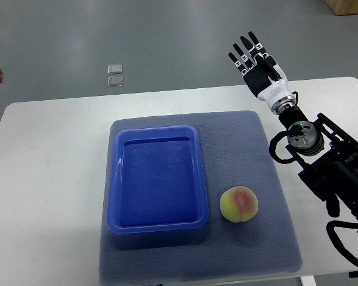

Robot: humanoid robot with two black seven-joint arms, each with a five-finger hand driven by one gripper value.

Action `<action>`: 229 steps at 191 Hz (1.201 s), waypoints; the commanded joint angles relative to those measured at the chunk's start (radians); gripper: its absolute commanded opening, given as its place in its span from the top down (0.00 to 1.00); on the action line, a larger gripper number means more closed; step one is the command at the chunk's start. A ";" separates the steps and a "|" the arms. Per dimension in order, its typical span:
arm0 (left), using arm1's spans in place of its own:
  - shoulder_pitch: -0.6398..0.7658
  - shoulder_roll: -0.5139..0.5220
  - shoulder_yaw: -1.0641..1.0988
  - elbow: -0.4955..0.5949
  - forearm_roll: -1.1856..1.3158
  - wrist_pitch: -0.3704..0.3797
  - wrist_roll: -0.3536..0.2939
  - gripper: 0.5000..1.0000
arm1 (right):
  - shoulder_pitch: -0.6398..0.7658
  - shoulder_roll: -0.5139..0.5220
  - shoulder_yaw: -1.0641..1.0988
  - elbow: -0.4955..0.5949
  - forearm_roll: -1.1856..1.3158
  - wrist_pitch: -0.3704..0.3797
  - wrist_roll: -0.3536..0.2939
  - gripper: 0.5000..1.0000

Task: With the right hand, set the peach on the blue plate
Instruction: 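Move the right hand over the mat toward the peach beside the tray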

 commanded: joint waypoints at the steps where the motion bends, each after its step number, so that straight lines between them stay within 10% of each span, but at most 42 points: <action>1: -0.001 0.000 0.000 0.000 0.001 -0.001 0.002 0.00 | 0.002 0.000 -0.011 0.000 -0.001 -0.001 0.000 0.13; 85: -0.001 0.000 0.000 0.000 0.000 0.000 0.002 0.00 | 0.021 -0.017 -0.044 0.009 -0.024 -0.021 -0.006 0.14; 134: -0.005 0.000 0.000 -0.028 0.003 0.002 0.002 0.00 | 0.170 -0.244 -0.328 0.219 -0.251 -0.080 -0.037 0.14; 168: -0.005 0.000 0.000 -0.031 0.008 -0.001 0.002 0.00 | 0.327 -0.394 -0.609 0.269 -0.286 0.035 -0.077 0.14; 229: -0.011 0.000 0.001 -0.057 0.012 -0.001 0.002 0.00 | 1.035 -0.712 -1.416 0.703 -0.653 0.267 -0.259 0.14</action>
